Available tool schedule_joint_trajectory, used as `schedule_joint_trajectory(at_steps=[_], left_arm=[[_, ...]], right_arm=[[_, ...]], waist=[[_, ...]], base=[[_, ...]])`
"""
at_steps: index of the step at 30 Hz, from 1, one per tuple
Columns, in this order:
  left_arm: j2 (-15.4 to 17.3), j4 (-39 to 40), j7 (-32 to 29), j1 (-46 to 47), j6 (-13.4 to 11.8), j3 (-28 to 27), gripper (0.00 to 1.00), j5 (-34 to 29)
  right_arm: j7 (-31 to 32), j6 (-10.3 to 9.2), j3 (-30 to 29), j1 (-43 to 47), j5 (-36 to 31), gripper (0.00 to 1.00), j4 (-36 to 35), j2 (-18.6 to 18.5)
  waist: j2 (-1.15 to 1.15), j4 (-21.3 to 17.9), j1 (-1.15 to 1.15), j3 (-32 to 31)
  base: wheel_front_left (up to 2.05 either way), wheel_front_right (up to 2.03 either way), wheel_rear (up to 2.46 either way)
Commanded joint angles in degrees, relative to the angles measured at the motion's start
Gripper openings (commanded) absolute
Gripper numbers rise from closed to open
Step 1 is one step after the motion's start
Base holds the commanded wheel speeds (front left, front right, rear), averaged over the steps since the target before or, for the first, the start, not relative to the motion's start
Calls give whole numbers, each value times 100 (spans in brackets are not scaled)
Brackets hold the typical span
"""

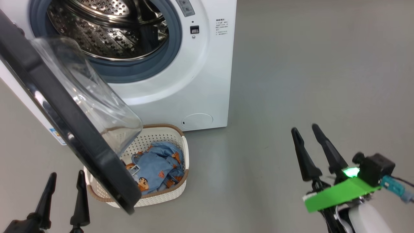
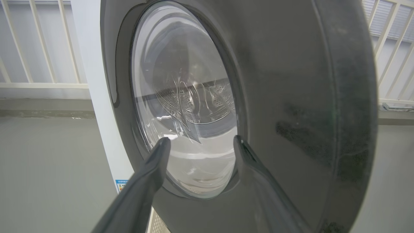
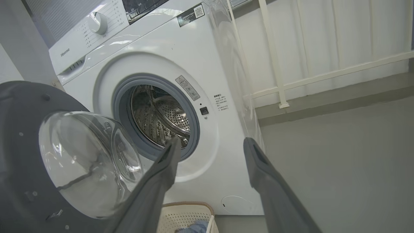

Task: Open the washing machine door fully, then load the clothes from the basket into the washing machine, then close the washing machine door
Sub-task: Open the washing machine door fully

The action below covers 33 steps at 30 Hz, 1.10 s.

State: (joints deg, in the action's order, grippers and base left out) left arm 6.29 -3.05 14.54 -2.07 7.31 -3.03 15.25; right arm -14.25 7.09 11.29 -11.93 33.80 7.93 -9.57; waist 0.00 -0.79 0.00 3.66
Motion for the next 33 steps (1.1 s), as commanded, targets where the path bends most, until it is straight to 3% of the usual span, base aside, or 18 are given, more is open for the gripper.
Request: schedule_joint_trajectory(at_steps=[1, 7, 13, 21, 33], left_arm=[[86, 175, 46, 98, 18, -191, 100, -96], [74, 182, 46, 75, 18, -215, 100, -126], [62, 164, 46, 81, 18, -216, 100, -161], [54, 98, 46, 54, 18, -163, 100, -199], [53, 19, 46, 41, 18, -149, 100, -231]], right_arm=[[-66, 40, -66, 134, -477, 100, -214, 53], [-72, 40, -634, 652, -1961, 100, -587, 354], [-73, 40, -993, 1012, -2808, 100, -678, 575], [-74, 40, -1418, 1205, -3245, 100, -452, 663], [-74, 40, -1602, 1180, -3133, 100, -247, 669]], waist=[[0, 3, 0, 8], [0, -6, 0, 39], [0, -15, 0, 47], [0, 10, 0, -24], [0, 47, 0, -40]], base=[[0, 0, 0], [0, 0, 0], [0, 0, 0], [0, 0, 0], [0, 0, 0]])
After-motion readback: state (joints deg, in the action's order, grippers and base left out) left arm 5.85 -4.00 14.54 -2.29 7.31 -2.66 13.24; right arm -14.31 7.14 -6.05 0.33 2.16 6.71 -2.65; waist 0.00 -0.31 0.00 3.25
